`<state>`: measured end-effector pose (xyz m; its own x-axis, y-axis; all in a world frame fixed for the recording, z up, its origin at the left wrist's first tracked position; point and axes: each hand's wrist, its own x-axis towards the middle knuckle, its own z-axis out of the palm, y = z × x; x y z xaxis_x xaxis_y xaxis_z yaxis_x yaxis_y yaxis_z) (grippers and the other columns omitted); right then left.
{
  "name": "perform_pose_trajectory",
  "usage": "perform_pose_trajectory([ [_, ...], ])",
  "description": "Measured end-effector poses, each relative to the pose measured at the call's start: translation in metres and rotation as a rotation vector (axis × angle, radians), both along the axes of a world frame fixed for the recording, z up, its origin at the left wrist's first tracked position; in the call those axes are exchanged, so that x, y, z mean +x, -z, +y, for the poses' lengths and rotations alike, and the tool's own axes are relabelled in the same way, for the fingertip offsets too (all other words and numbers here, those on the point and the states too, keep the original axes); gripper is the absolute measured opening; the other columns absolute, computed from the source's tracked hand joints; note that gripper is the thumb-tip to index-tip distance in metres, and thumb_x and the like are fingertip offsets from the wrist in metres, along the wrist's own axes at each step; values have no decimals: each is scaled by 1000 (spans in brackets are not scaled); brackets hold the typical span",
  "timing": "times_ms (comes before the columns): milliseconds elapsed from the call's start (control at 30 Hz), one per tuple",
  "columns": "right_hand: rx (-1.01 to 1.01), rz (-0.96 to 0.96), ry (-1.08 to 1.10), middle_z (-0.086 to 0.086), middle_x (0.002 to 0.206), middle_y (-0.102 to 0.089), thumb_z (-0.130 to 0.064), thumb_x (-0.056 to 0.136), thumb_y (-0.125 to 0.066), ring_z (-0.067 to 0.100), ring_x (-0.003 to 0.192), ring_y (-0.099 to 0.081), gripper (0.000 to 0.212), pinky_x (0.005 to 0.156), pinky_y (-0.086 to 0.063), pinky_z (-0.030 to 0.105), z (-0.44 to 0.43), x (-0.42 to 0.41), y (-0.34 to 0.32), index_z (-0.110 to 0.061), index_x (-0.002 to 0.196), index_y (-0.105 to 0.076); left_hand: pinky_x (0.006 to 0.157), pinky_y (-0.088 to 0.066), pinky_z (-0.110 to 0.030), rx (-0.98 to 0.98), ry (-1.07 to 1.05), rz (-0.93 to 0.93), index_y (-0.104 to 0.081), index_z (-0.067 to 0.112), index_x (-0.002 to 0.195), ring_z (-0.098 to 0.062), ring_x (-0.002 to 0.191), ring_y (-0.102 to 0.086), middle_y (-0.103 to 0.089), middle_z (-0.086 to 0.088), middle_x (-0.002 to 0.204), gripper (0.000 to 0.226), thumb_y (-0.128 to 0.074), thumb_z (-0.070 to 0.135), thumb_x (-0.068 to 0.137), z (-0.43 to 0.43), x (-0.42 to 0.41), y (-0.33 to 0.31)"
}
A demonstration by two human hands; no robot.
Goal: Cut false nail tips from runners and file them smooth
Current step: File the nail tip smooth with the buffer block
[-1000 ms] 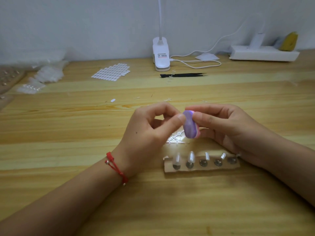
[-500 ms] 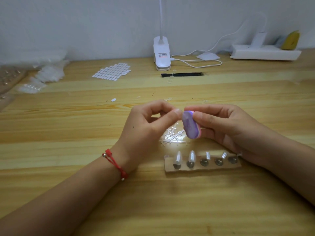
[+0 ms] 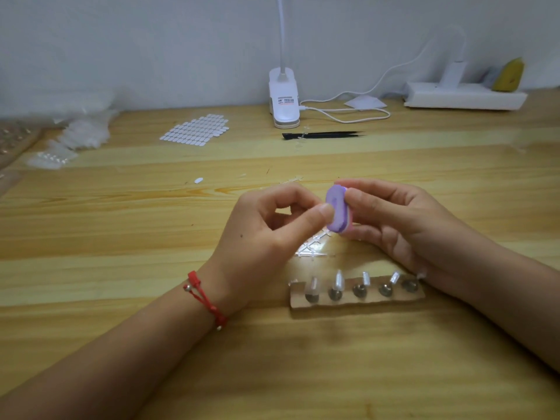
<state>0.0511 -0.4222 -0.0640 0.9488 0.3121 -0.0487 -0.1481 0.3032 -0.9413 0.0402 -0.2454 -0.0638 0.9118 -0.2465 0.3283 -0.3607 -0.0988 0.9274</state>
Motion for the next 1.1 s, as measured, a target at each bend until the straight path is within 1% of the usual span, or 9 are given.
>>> perform_pose_trajectory([
  [67,-8,0,-22,5,82,-75,-20,66,-71,10,72,-72,21,61,-55,17,0,-1,0,-15,84,-80,45,-29,-7,-64,-71,13,-64,10,70,-1,41,-36,-47,-2,60,14,-68,11,84,1,3,-1],
  [133,-20,1,-45,5,81,-75,-21,65,-72,10,71,-72,21,61,-55,16,1,-1,-1,-15,84,-80,45,-30,-6,-52,-133,11,-66,10,72,-1,40,-37,-47,-13,64,13,-66,9,84,1,4,0],
  [300,85,55,48,12,90,-75,-14,71,-69,17,80,-73,21,67,-57,22,-3,3,1,-9,91,-76,55,-36,-26,13,-112,10,-70,10,76,-21,61,-45,-53,-35,75,10,-69,17,83,-1,2,2],
  [467,20,17,22,10,86,-75,-17,67,-73,15,77,-73,19,66,-57,20,-1,2,1,-13,84,-79,53,-36,-23,18,-151,-17,-68,7,73,-26,52,-42,-49,-36,69,11,-69,13,83,0,3,4],
  [600,58,29,30,10,87,-75,-16,68,-72,17,79,-74,17,67,-57,21,-3,3,2,-13,83,-79,45,-27,-12,10,-137,-10,-67,5,72,-3,41,-29,-38,-26,58,13,-68,10,83,0,2,3],
  [767,133,84,54,10,89,-75,-11,73,-68,18,81,-73,21,69,-57,22,-4,5,1,-7,93,-72,46,-29,-13,-18,-140,4,-70,3,73,-6,44,-31,-33,-11,50,11,-70,9,82,-1,2,4],
  [900,46,52,0,10,87,-75,-14,66,-72,18,78,-74,21,67,-57,20,-2,2,0,-12,87,-77,54,-36,-25,-2,-166,-18,-72,6,73,-20,57,-43,-50,-37,66,11,-70,13,81,1,2,3],
  [1033,163,103,49,11,90,-75,-9,73,-66,19,82,-73,24,68,-57,21,-5,5,1,-7,97,-69,48,-32,-20,-6,-158,-6,-71,7,71,-17,53,-37,-46,-36,62,11,-71,12,81,-1,2,3],
  [1100,109,74,2,11,92,-74,-9,71,-68,21,84,-73,25,69,-57,22,-4,4,0,-11,95,-75,49,-35,-29,2,-165,-14,-71,9,71,-20,56,-43,-52,-36,65,11,-71,12,82,-1,2,3],
])
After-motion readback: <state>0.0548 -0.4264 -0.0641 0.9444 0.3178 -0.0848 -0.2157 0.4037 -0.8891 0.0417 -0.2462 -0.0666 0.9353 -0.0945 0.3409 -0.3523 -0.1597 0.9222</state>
